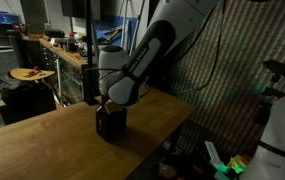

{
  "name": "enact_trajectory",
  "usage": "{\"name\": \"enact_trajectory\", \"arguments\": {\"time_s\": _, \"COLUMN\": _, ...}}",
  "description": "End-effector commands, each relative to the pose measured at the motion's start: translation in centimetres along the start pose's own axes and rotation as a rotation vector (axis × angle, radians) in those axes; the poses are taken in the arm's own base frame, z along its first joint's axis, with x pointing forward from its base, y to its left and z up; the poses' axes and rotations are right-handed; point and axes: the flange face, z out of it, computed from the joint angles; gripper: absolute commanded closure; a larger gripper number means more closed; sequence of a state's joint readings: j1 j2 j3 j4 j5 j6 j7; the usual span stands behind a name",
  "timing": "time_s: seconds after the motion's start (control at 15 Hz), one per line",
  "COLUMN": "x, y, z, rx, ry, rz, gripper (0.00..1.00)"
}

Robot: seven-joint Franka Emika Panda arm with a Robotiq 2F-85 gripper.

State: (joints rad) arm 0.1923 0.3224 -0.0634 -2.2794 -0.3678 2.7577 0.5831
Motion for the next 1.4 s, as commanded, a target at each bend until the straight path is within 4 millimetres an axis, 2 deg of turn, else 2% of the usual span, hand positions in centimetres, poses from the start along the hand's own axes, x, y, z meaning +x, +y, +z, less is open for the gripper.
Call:
{"name": "enact_trajectory", "arguments": {"time_s": 0.0, "x": -0.1, "y": -0.5, "z": 0.9, "rx": 0.01, "ry": -0.01, "rz": -0.018, "gripper": 0.93}}
{"name": "enact_trajectory", "arguments": {"time_s": 0.27, "x": -0.2, "y": -0.3, "z": 0.8, "rx": 0.011, "ry": -0.014, "rz": -0.02, "gripper": 0.93}}
{"name": "enact_trajectory", "arguments": {"time_s": 0.33, "x": -0.3, "y": -0.2, "z": 0.7, "rx": 0.011, "ry": -0.013, "rz": -0.017, "gripper": 0.9}}
{"name": "enact_trajectory", "arguments": {"time_s": 0.4, "x": -0.3, "y": -0.1, "z": 0.6, "rx": 0.011, "ry": -0.013, "rz": -0.013, "gripper": 0.67}}
{"name": "enact_trajectory", "arguments": {"time_s": 0.6, "x": -0.3, "y": 0.5, "z": 0.0, "rx": 0.009, "ry": -0.007, "rz": 0.002, "gripper": 0.56}}
{"name": "enact_trajectory", "arguments": {"time_s": 1.07, "x": 0.0, "y": 1.8, "z": -1.3, "rx": -0.013, "ry": 0.007, "rz": 0.026, "gripper": 0.02}}
{"name": "enact_trajectory", "arguments": {"time_s": 1.2, "x": 0.2, "y": 2.0, "z": -1.7, "rx": -0.015, "ry": 0.015, "rz": 0.029, "gripper": 0.0}}
{"name": "enact_trajectory", "arguments": {"time_s": 1.27, "x": 0.3, "y": 2.0, "z": -2.0, "rx": -0.016, "ry": 0.018, "rz": 0.029, "gripper": 0.04}}
{"name": "enact_trajectory", "arguments": {"time_s": 1.33, "x": 0.3, "y": 2.1, "z": -2.2, "rx": -0.016, "ry": 0.022, "rz": 0.03, "gripper": 0.21}}
